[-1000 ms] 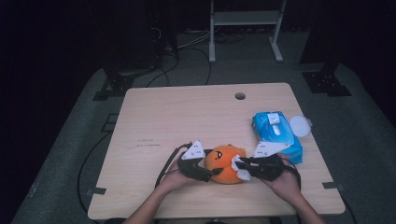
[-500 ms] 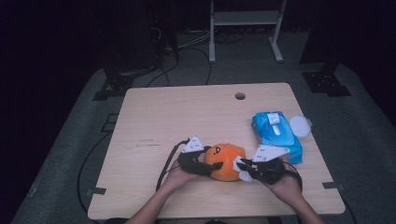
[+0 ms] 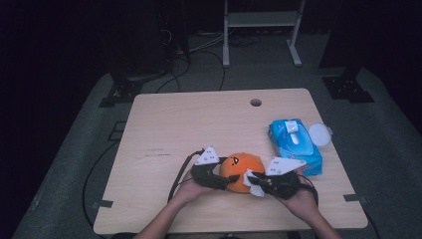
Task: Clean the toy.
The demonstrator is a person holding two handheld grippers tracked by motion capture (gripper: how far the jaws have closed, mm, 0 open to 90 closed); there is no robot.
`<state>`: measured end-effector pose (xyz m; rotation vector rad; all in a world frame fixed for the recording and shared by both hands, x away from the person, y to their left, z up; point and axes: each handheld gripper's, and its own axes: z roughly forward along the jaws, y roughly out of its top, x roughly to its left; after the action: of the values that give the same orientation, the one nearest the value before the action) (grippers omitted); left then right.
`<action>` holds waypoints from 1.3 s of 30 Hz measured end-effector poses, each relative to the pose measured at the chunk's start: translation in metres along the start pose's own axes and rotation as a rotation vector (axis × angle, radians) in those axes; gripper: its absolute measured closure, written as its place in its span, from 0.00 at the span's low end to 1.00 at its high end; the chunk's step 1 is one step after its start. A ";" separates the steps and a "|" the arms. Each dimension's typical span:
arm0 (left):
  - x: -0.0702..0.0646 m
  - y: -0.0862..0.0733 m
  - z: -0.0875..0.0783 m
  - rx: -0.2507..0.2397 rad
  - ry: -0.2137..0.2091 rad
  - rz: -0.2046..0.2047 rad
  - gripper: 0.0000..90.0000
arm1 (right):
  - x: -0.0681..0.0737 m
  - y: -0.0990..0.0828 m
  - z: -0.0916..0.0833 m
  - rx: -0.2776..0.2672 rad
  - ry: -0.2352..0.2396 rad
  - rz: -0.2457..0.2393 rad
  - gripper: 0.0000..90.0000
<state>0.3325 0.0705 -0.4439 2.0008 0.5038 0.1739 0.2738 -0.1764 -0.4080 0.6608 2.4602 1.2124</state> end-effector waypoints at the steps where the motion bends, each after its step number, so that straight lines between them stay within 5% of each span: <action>1: 0.000 0.000 0.000 0.000 0.000 0.000 0.27 | 0.000 0.000 0.000 0.000 0.000 0.000 0.90; 5: 0.004 -0.002 -0.001 -0.010 -0.014 -0.037 0.26 | -0.009 -0.002 -0.002 -0.006 -0.007 0.022 0.90; 8: 0.004 -0.003 -0.002 -0.009 -0.014 -0.033 0.26 | -0.029 -0.017 -0.016 0.006 -0.084 0.081 0.90; 12: 0.004 -0.002 0.000 -0.011 -0.003 -0.050 0.25 | -0.031 -0.023 -0.024 -0.005 -0.090 0.115 0.90; 15: 0.005 -0.002 0.002 -0.023 0.004 -0.077 0.25 | -0.023 -0.017 -0.021 -0.021 -0.051 0.094 0.90; 16: 0.005 -0.002 0.004 -0.026 0.014 -0.083 0.25 | -0.009 -0.009 -0.010 0.000 -0.036 0.026 0.90; 19: 0.005 -0.003 0.003 -0.018 0.021 -0.080 0.24 | -0.001 -0.005 -0.003 0.024 -0.065 -0.024 0.90; 21: 0.007 -0.004 0.001 -0.032 -0.008 -0.094 0.19 | -0.009 -0.007 -0.005 0.007 -0.055 0.012 0.90; 22: 0.007 -0.004 0.001 -0.034 -0.033 -0.086 0.17 | -0.012 -0.009 -0.007 0.004 -0.055 0.024 0.90; 27: 0.001 -0.003 0.001 -0.017 -0.013 -0.025 0.16 | -0.024 -0.018 -0.019 0.008 -0.121 0.056 0.90; 31: 0.002 -0.003 0.001 -0.014 -0.007 -0.023 0.17 | -0.030 -0.022 -0.023 0.025 -0.158 0.061 0.90; 35: -0.002 -0.003 0.003 -0.013 -0.009 -0.003 0.17 | -0.027 -0.020 -0.020 0.018 -0.140 0.064 0.90; 39: -0.010 -0.001 0.007 -0.005 0.001 0.060 0.17 | -0.012 -0.010 -0.008 -0.011 -0.050 0.056 0.89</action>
<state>0.3252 0.0613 -0.4472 2.0122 0.4445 0.2130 0.2777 -0.1930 -0.4102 0.7525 2.4072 1.2145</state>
